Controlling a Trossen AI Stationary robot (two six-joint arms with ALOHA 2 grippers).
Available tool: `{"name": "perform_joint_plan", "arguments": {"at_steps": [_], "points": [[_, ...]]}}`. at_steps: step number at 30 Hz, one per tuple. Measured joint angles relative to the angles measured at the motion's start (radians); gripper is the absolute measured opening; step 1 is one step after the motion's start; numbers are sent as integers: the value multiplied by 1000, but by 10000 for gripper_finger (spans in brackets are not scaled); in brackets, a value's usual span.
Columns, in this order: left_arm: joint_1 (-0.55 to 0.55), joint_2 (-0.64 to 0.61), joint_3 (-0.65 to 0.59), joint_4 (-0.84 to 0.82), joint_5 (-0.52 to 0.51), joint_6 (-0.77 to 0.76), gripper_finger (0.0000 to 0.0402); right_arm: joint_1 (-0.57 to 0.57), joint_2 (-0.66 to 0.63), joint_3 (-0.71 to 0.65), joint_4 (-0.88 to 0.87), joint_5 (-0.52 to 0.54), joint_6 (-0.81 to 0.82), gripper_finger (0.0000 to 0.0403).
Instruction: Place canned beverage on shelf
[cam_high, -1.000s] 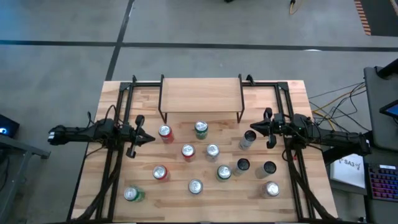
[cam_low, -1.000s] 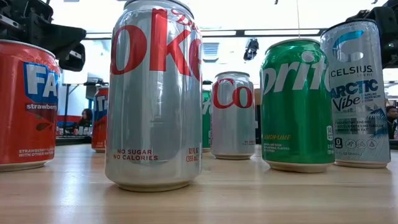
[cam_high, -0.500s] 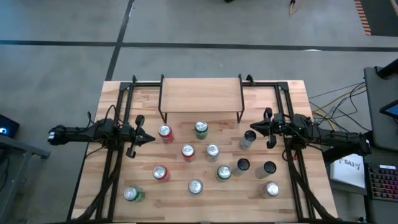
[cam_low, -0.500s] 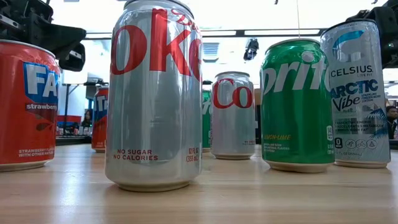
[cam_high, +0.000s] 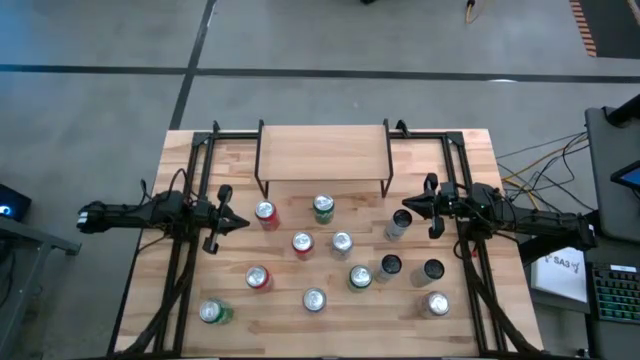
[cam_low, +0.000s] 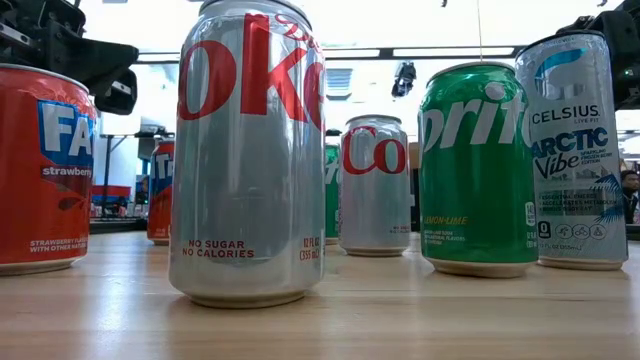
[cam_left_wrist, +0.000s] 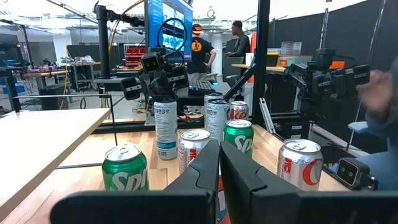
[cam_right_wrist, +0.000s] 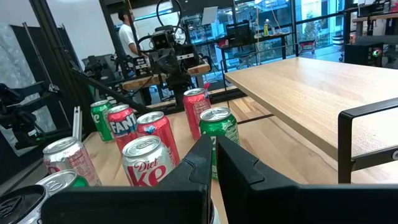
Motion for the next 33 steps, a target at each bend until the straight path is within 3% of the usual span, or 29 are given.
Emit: {"name": "perform_joint_plan", "arguments": {"at_steps": [9,18,22,28,33], "points": [[0,0,0,39,0,0,0,0,0,0,0,0,0,13],[0,0,2,464,2,-179,0,0,0,0,0,0,3,13],[0,0,2,551,2,-160,0,0,0,0,10,2,175,13],[0,0,2,584,-6,-157,0,2,0,0,161,-33,257,13],[0,0,2,580,-99,-157,0,2,7,5,213,-55,316,13]]}}
